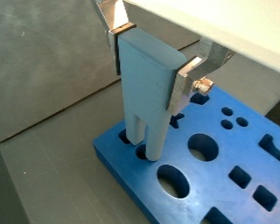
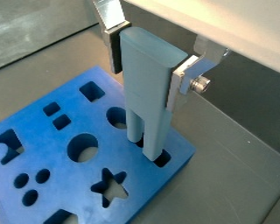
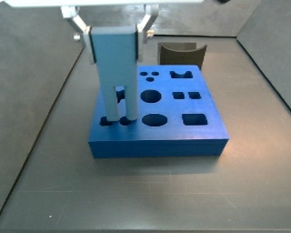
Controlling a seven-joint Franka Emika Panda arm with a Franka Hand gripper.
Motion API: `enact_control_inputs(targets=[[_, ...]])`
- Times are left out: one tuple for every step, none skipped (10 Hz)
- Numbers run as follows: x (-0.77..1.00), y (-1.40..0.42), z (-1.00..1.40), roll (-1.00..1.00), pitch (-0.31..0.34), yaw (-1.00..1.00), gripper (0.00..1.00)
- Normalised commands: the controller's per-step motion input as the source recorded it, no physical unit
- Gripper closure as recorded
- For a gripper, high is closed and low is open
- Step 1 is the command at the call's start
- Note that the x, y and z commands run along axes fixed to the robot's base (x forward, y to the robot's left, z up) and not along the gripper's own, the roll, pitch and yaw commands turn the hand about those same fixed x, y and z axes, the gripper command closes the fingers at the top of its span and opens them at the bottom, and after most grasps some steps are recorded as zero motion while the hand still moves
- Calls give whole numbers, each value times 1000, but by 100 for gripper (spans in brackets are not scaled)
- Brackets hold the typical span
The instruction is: Insert the square-circle object.
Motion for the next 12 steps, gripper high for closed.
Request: enact_control_inputs(targets=[[-191,-31,-80,-86,-61,3,100],[-286,-17,-74,-71,-77,0,100],[-360,-40,-57,-50,-90,0,100],[-291,-54,-103,-43,-100,0,100],[-86,-74,-217,0,-81,0,100],[37,-120,-351,-13,-61,0,100],[160,-123,-429,-26,-54,0,100],[194,-94,-457,-29,-43,0,100],[149,-66,-431,-4,-46,29,100],[131,-11,-440,0,-43,46,100],[60,0,-371,0,-14,23,100],[0,54,-303,6,-11,11,100]])
